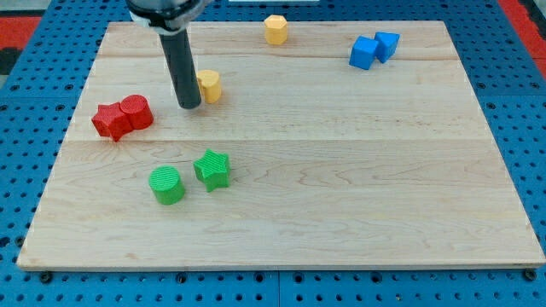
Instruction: Push the yellow heart to the bottom side of the yellow hexagon
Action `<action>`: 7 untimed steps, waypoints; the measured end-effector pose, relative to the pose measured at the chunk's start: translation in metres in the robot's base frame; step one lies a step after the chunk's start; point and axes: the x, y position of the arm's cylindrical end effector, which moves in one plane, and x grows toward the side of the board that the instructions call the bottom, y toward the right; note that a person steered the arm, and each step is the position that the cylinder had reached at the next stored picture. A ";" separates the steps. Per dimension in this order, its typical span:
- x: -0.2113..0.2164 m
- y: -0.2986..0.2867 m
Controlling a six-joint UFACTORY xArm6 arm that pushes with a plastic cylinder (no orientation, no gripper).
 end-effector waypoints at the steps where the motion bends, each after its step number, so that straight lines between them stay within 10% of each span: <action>1: -0.031 0.047; 7: -0.091 0.123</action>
